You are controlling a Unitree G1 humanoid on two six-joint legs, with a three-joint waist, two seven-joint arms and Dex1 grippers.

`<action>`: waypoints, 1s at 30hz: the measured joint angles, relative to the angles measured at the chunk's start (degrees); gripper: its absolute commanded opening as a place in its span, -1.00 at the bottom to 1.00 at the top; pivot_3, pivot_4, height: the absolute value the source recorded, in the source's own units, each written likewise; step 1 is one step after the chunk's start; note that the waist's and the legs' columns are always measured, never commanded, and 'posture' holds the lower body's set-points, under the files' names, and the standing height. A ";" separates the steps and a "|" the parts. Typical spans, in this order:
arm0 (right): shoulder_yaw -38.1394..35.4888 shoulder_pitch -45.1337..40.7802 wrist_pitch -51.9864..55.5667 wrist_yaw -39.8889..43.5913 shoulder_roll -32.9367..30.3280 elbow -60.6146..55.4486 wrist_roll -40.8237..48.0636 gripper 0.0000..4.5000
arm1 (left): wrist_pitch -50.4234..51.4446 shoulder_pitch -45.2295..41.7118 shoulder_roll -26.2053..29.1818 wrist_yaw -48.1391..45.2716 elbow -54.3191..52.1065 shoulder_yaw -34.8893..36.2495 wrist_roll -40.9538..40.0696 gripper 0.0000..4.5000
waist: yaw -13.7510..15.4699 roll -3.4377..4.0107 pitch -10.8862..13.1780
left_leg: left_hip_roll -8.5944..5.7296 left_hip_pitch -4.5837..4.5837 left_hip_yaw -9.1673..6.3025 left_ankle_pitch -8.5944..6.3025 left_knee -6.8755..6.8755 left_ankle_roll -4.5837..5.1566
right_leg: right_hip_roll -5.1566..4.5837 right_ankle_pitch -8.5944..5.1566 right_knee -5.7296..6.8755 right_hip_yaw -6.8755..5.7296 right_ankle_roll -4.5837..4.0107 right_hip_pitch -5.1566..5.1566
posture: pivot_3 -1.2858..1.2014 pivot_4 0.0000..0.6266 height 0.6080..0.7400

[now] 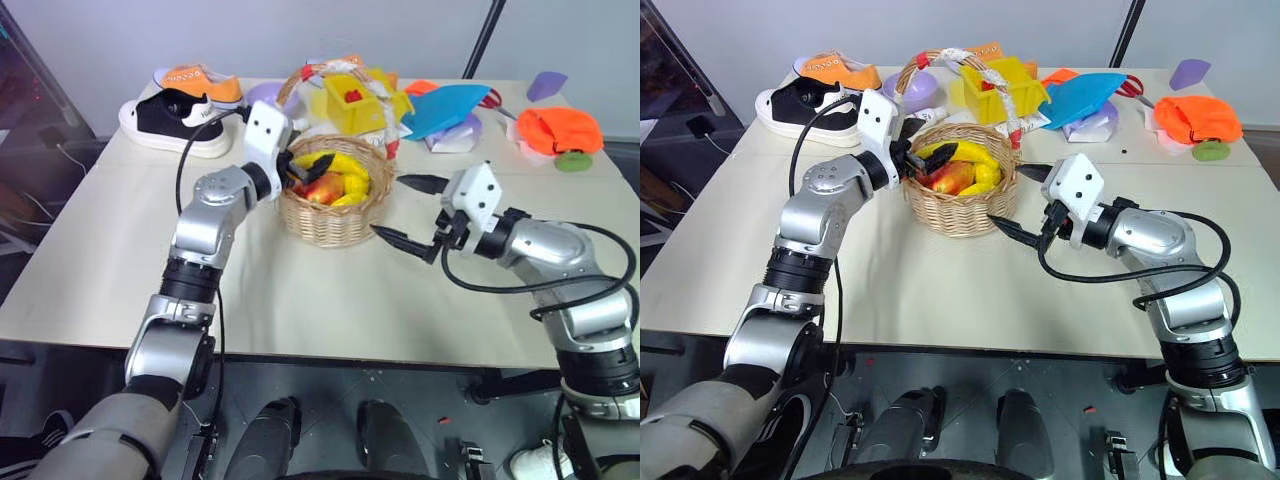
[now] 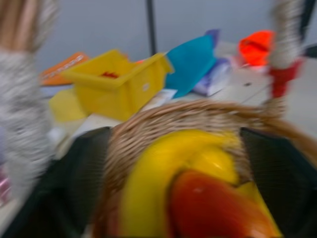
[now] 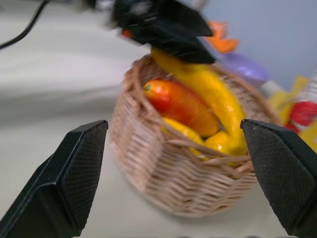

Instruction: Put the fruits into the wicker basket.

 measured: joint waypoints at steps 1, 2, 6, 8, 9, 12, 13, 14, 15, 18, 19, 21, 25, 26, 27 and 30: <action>-0.98 -0.16 0.21 -1.82 1.67 0.88 0.39 1.00 | 0.39 1.22 0.74 -0.71 -1.95 0.01 -0.36 0.99 | -0.18 0.00 0.00 | 0.00 0.00 0.00 0.01 0.00 -0.01 | 0.00 0.00 0.00 0.01 0.00 0.00 | 0.03 -0.52 1.00; -2.26 -0.54 0.64 -4.61 3.78 2.16 0.38 1.00 | 1.09 2.88 2.02 -1.34 -4.54 0.01 -0.52 0.99 | -0.50 0.01 0.00 | 0.01 0.00 0.00 0.01 -0.01 -0.02 | 0.01 0.00 0.02 0.03 -0.01 -0.02 | 0.03 -0.52 1.00; -4.83 -2.48 1.34 -12.87 7.95 6.69 -0.93 1.00 | 3.22 8.32 5.34 -2.96 -12.98 1.17 -2.40 0.99 | -0.75 0.03 -0.01 | 0.01 0.02 0.02 0.02 -0.04 -0.03 | 0.03 0.00 0.06 0.10 -0.01 -0.08 | 0.03 -0.52 1.00; -4.69 -4.80 1.25 -15.74 10.17 8.79 -1.79 1.00 | 5.38 11.57 6.97 -4.22 -18.69 2.29 -5.20 0.99 | -1.01 0.05 -0.02 | 0.02 0.02 0.06 0.02 -0.07 -0.04 | 0.03 0.01 0.08 0.16 -0.01 -0.11 | 0.03 -0.52 1.00; -4.43 -6.23 1.15 -16.72 11.47 9.81 -2.08 1.00 | 6.12 13.70 8.16 -5.11 -21.72 3.13 -6.67 0.99 | -1.15 0.06 -0.02 | 0.03 0.03 0.07 0.02 -0.09 -0.04 | 0.04 0.01 0.09 0.18 -0.01 -0.13 | 0.03 -0.52 1.00; -3.28 -9.28 0.28 -18.10 14.09 12.61 -2.88 1.00 | 6.69 21.12 12.88 -7.78 -28.20 7.11 -10.10 0.99 | -1.23 0.09 -0.04 | 0.07 0.06 0.10 0.03 -0.13 -0.05 | 0.09 0.00 0.11 0.23 -0.02 -0.17 | 0.03 -0.52 1.00; -2.72 -10.11 -0.43 -18.36 14.87 13.81 -3.42 1.00 | 6.31 24.65 14.94 -9.02 -29.57 9.00 -10.68 0.99 | -1.44 0.13 -0.06 | 0.08 0.08 0.13 0.03 -0.15 -0.05 | 0.11 0.00 0.12 0.28 -0.03 -0.15 | 0.03 -0.52 1.00; -1.86 -11.19 -1.36 -18.56 15.73 15.55 -4.16 1.00 | 5.49 29.56 17.35 -10.48 -30.87 11.70 -11.30 0.99 | -2.02 0.15 -0.07 | 0.08 0.09 0.16 0.03 -0.19 -0.05 | 0.11 0.00 0.10 0.31 -0.03 -0.17 | 0.03 -0.52 1.00; -1.73 -11.45 -1.99 -18.72 16.05 16.47 -4.70 1.00 | 5.10 33.04 18.58 -11.53 -31.12 13.48 -11.50 0.99 | -2.17 0.15 -0.07 | 0.08 0.09 0.16 0.03 -0.19 -0.05 | 0.10 0.00 0.10 0.31 -0.04 -0.16 | 0.03 -0.52 1.00; -0.80 -12.90 -4.32 -18.81 17.88 21.18 -5.99 1.00 | 2.81 41.67 19.04 -13.02 -31.42 19.22 -13.43 0.99 | -1.68 0.15 -0.06 | 0.05 0.07 0.11 0.03 -0.16 -0.05 | 0.08 0.01 0.07 0.27 -0.06 -0.12 | 0.03 -0.52 1.00; -0.38 -13.27 -5.11 -18.70 18.55 22.32 -6.20 1.00 | 1.51 43.73 18.67 -13.36 -31.52 20.87 -14.09 0.99 | -1.54 0.15 -0.06 | 0.05 0.07 0.12 0.02 -0.16 -0.05 | 0.07 0.02 0.05 0.27 -0.07 -0.11 | 0.03 -0.52 1.00; 0.14 -13.89 -6.42 -18.52 19.37 24.42 -6.70 1.00 | -1.60 48.12 17.24 -13.84 -31.65 24.13 -15.24 0.99 | -1.26 0.15 -0.07 | 0.05 0.08 0.13 0.02 -0.16 -0.05 | 0.06 0.03 0.02 0.26 -0.10 -0.12 | 0.03 -0.52 1.00; 0.14 -14.75 -8.29 -17.96 19.84 27.97 -6.99 0.77 | -3.63 50.95 15.38 -12.89 -32.20 26.94 -17.71 1.00 | -0.46 0.15 -0.07 | 0.05 0.07 0.11 0.02 -0.14 -0.05 | 0.06 0.04 0.02 0.24 -0.11 -0.10 | 0.03 -0.52 1.00; 0.09 -15.15 -8.69 -17.74 20.14 28.57 -6.93 0.65 | -3.73 51.24 15.24 -12.52 -32.84 27.03 -18.29 1.00 | -0.55 0.15 -0.07 | 0.05 0.08 0.14 0.02 -0.14 -0.05 | 0.06 0.04 0.02 0.25 -0.11 -0.09 | 0.03 -0.52 1.00; 0.07 -15.68 -9.00 -17.51 20.40 29.19 -6.89 0.47 | -3.75 51.35 15.12 -12.24 -33.65 27.02 -18.95 1.00 | -0.64 0.15 -0.07 | 0.05 0.08 0.14 0.02 -0.14 -0.05 | 0.06 0.04 0.02 0.26 -0.11 -0.11 | 0.03 -0.52 1.00; 0.00 -16.49 -9.93 -17.08 20.67 29.98 -6.88 -0.18 | -3.90 51.54 15.12 -11.69 -34.50 27.02 -19.81 1.00 | -0.76 0.16 -0.07 | 0.08 0.09 0.13 0.02 -0.17 -0.05 | 0.09 0.04 0.04 0.26 -0.11 -0.14 | 0.03 -0.52 1.00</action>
